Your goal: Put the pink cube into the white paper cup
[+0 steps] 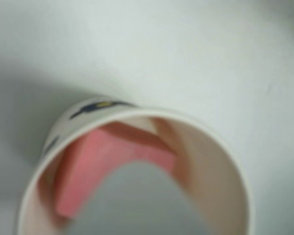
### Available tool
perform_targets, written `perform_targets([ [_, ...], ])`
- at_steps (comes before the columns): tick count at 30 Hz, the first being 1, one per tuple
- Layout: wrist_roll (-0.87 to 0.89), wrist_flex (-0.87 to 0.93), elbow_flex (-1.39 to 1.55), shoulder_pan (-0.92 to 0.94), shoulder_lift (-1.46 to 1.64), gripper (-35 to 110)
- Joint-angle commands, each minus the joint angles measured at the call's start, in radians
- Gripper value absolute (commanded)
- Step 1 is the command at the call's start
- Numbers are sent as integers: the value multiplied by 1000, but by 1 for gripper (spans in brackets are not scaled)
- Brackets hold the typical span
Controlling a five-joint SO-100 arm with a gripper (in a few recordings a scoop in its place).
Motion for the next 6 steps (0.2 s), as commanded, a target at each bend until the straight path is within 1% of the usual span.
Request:
perform_targets([
  [1, -6, 5, -35, 2, 74, 43],
  [6, -6, 5, -34, -5, 83, 43],
])
